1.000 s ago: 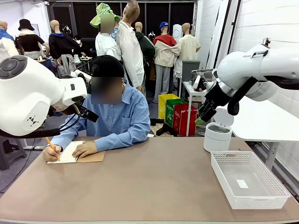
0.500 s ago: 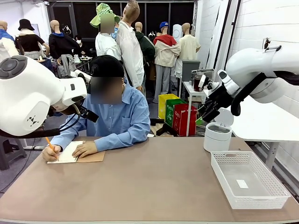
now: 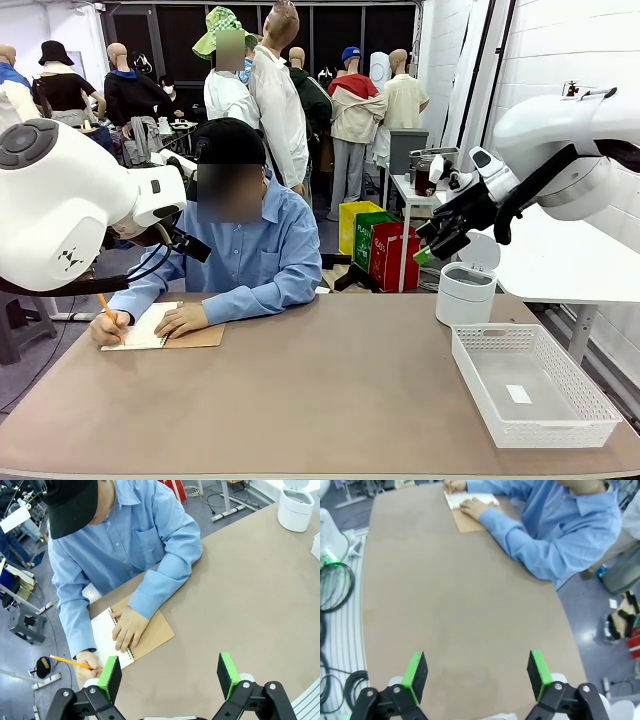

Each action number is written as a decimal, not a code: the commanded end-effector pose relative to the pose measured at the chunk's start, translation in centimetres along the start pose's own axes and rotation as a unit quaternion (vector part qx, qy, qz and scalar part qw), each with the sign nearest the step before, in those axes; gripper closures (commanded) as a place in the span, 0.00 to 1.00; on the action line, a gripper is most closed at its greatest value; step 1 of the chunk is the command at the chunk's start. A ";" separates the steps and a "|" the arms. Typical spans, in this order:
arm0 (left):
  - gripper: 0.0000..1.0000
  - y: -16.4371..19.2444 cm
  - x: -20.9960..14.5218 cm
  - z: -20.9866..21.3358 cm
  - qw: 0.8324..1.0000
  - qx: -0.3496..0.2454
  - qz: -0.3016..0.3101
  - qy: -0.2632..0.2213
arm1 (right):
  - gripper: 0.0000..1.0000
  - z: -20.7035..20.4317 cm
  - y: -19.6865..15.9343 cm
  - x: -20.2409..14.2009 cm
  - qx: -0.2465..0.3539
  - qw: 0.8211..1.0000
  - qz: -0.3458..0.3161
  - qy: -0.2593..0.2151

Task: Sort the paper based on its condition.
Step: If a person hands you a paper, place it in the Organizing basket , and if it's crumpled, put it in the Trash can.

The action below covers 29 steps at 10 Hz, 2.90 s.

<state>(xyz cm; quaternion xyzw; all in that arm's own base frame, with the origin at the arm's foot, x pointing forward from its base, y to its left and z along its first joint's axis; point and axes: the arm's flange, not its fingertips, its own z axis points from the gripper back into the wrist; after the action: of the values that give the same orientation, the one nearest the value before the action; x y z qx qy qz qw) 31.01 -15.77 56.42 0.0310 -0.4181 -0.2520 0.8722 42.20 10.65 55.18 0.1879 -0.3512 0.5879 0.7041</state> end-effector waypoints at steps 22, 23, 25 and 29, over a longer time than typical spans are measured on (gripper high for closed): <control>0.00 0.0 -0.1 -0.1 1.000 0.004 -0.007 -0.002 | 0.00 -0.5 0.5 1.2 0.004 0.997 -0.076 -0.023; 0.00 0.0 -0.1 -0.1 1.000 0.004 -0.007 -0.002 | 0.00 -0.5 0.5 1.2 0.004 0.997 -0.076 -0.023; 0.00 0.0 -0.1 -0.1 1.000 0.004 -0.007 -0.002 | 0.00 -0.5 0.5 1.2 0.004 0.997 -0.076 -0.023; 0.00 0.0 -0.1 -0.1 1.000 0.004 -0.007 -0.002 | 0.00 -0.5 0.5 1.2 0.004 0.997 -0.076 -0.023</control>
<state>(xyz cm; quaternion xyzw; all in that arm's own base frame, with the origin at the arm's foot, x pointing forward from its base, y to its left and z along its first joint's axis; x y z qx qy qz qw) 31.01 -15.77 56.42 0.0310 -0.4181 -0.2520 0.8722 41.87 11.97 55.61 0.2301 -0.3484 0.5268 0.7404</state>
